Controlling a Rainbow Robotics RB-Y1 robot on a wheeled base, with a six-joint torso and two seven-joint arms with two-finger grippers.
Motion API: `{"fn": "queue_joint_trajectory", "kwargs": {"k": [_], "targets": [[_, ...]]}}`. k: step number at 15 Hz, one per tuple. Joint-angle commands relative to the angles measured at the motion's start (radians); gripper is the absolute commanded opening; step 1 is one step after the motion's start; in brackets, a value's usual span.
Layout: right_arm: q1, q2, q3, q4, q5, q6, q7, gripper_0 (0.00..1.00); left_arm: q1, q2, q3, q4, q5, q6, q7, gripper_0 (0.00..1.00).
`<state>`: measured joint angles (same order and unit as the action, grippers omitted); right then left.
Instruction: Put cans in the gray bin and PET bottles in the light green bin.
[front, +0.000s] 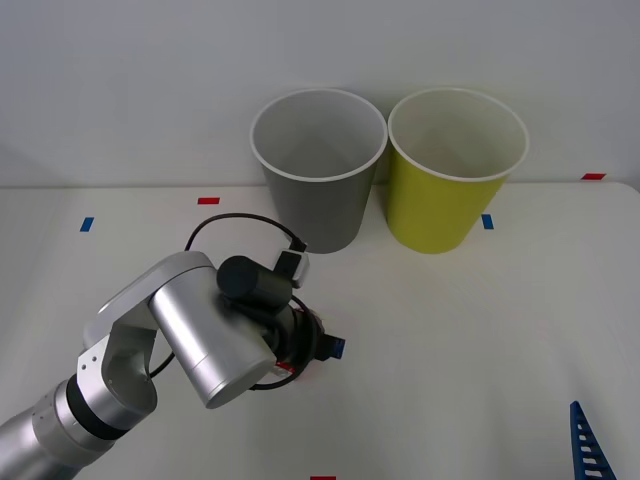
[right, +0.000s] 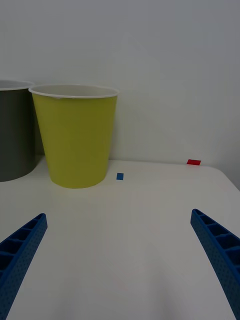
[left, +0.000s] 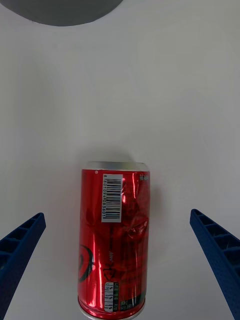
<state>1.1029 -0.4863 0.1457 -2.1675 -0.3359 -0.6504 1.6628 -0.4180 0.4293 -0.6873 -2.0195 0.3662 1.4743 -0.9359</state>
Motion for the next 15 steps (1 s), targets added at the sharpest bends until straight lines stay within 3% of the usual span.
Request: {"fn": "queue_joint_trajectory", "kwargs": {"k": [1, 15], "targets": [[0.0, 0.0, 0.0, 0.0, 0.0, 0.0, 0.0, 1.0, -0.005, -0.037, 0.0, 0.033, -0.013, 0.006, -0.001, 1.0], [0.0, 0.0, 0.0, 0.0, 0.0, 0.0, 0.0, 1.0, -0.024, -0.101, 0.005, 0.165, -0.075, 0.008, -0.058, 1.0]]}}
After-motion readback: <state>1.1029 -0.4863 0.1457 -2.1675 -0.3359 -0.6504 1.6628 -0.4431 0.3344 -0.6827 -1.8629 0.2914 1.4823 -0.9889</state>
